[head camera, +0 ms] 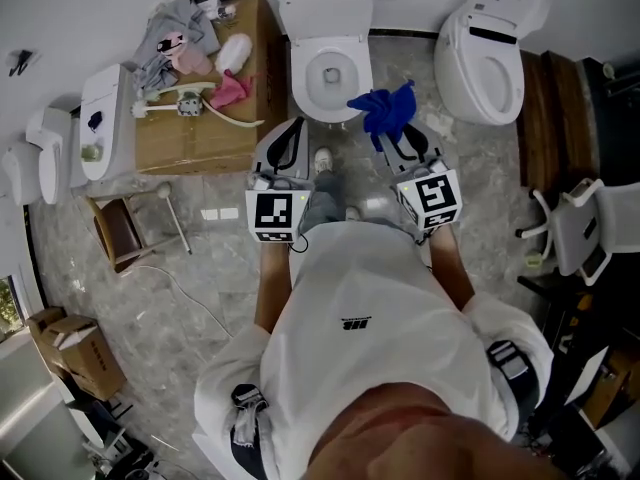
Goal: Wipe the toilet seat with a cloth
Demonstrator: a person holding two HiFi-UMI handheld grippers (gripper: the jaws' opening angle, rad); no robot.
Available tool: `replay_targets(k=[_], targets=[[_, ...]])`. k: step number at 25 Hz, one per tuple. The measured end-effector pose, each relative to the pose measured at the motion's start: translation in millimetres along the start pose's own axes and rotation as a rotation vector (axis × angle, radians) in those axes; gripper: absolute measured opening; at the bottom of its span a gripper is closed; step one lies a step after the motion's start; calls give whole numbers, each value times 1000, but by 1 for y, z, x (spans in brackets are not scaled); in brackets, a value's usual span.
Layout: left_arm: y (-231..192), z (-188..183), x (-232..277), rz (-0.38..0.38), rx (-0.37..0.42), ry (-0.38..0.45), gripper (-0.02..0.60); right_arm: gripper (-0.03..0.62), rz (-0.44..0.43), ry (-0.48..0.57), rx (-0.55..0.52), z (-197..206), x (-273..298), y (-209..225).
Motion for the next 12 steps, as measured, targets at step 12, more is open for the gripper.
replay_targets(k=[12], targets=[[-57, -9, 96, 29, -20, 25, 9, 94, 18, -13, 14, -18, 87, 58]])
Point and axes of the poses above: the fingertips, and each gripper's own axes: x forward along the fingers, y to its right, z out of its underside, the point moved 1 cm from there along -x, backward along the fingers, and after that the axes turned 12 degrees about -z, right-handed, at the moved point
